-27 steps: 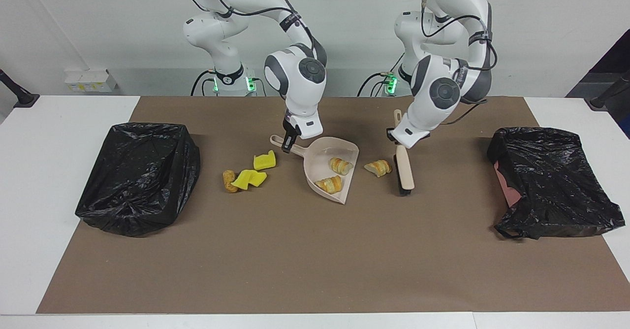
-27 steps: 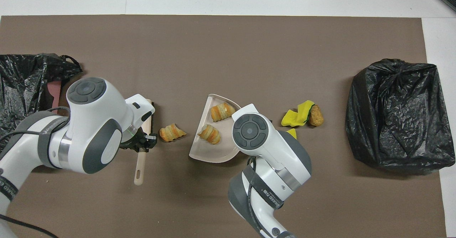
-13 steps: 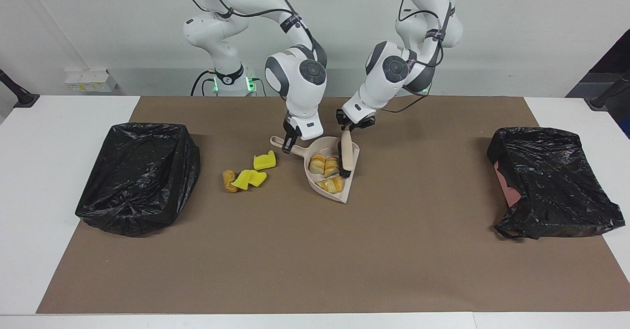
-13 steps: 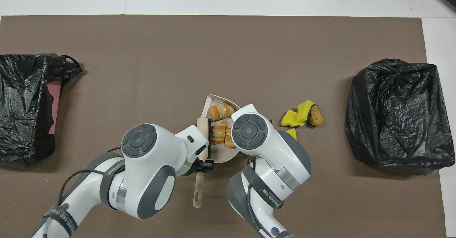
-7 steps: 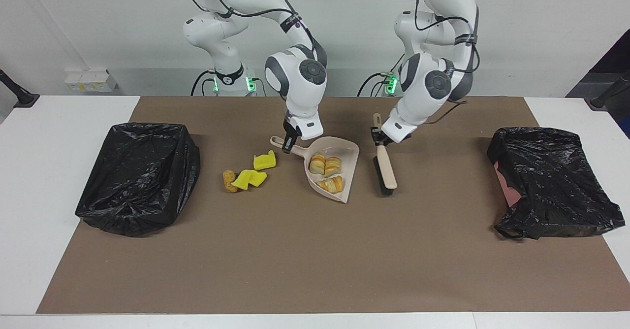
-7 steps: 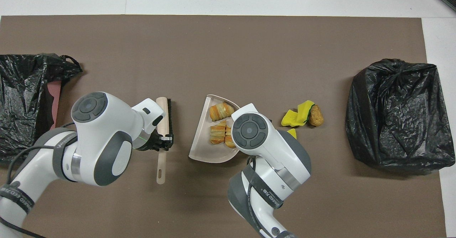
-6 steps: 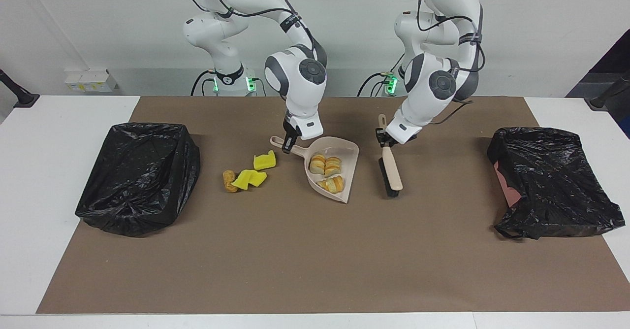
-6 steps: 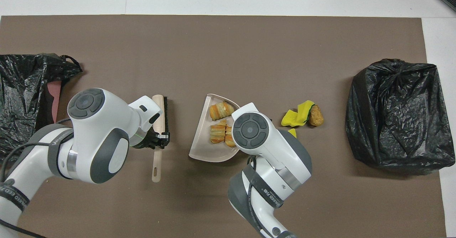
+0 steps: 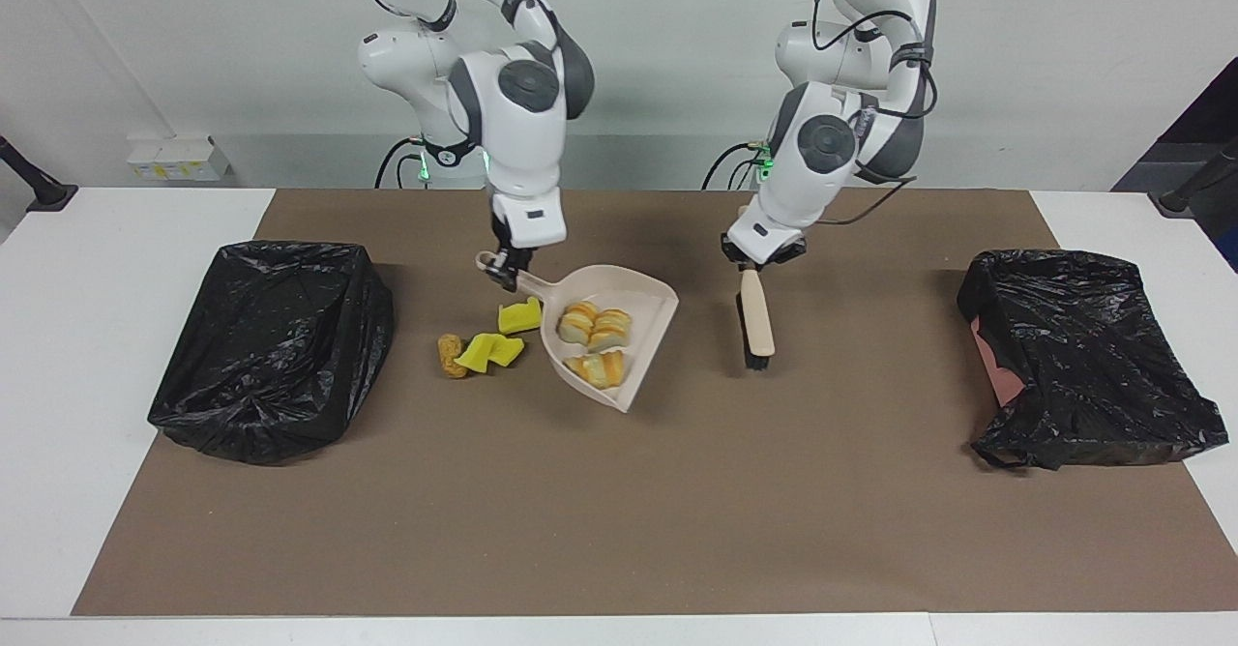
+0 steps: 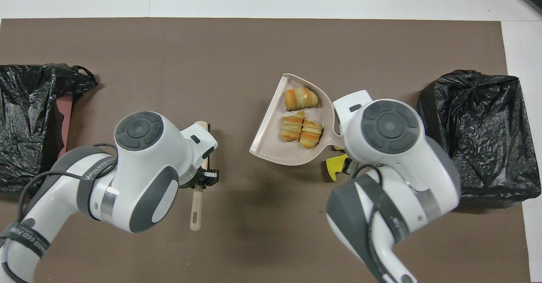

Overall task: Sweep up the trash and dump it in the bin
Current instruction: 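Carry the dustpan to the black bag with the right gripper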

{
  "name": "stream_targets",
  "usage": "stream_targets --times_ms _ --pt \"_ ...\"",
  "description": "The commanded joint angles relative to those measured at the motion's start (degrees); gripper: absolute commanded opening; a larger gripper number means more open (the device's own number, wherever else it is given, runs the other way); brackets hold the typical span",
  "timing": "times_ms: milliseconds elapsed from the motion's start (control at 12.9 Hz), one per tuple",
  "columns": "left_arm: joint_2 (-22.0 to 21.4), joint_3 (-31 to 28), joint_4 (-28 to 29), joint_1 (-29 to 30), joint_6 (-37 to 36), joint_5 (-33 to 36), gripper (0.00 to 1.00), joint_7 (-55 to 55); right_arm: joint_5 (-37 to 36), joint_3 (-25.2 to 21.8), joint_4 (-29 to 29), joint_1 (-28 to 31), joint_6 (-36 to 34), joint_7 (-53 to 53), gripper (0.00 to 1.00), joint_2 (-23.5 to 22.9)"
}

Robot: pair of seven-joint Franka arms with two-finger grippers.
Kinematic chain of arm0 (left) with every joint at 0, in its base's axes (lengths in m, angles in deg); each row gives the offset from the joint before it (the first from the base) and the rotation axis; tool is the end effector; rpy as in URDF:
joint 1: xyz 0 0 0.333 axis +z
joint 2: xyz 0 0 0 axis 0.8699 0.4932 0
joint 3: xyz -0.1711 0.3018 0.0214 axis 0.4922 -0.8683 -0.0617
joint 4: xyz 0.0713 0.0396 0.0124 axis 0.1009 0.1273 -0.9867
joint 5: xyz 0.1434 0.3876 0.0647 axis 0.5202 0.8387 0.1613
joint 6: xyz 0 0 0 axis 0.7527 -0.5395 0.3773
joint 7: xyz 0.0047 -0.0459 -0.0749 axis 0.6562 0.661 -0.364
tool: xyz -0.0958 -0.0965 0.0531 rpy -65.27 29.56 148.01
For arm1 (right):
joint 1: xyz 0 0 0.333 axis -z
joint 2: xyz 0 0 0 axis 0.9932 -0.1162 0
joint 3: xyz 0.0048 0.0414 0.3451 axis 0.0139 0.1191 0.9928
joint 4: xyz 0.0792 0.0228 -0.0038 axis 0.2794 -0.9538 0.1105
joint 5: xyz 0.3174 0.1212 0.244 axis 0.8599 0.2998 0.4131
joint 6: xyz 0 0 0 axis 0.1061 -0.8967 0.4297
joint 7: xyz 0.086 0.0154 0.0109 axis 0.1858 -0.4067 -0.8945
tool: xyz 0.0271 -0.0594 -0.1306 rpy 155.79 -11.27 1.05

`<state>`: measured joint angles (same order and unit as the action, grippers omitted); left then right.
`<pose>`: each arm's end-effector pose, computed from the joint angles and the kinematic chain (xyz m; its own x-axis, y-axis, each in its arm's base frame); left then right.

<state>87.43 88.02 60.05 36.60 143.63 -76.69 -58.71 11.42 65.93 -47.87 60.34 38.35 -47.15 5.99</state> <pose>0.4544 -0.2853 0.3707 0.9691 -0.0666 -0.2374 -0.0612 -0.9977 0.0302 0.5471 0.1985 0.4574 0.4648 0.8751 -0.1346 0.8851 -0.4552 0.0965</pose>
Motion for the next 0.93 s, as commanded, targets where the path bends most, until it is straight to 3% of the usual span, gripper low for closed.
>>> stream_targets --times_ms 0,311,699,777,854 --pt "-3.24 -0.44 2.52 -6.0 0.11 1.16 0.0 6.92 1.51 0.08 1.98 5.31 -5.16 -4.4 0.0 4.48" --pt "-5.1 -0.26 7.17 -13.92 2.21 -1.9 0.0 15.54 1.42 -0.1 2.87 21.19 -11.24 -20.53 0.0 8.45" --pt "-5.98 -0.26 15.09 -18.24 12.67 -4.11 0.0 18.8 -2.6 -0.63 3.04 40.45 -8.19 -44.79 0.0 8.45" --pt "-5.98 -0.26 15.09 -18.24 12.59 -4.2 0.57 18.98 -5.93 -0.63 2.96 42.48 -6.17 -48.41 0.0 8.1" --pt "-5.63 -0.35 14.31 -18.24 12.33 -4.2 1.0 19.33 -8.66 -0.71 2.87 44.42 -3.45 -52.45 0.0 7.32"
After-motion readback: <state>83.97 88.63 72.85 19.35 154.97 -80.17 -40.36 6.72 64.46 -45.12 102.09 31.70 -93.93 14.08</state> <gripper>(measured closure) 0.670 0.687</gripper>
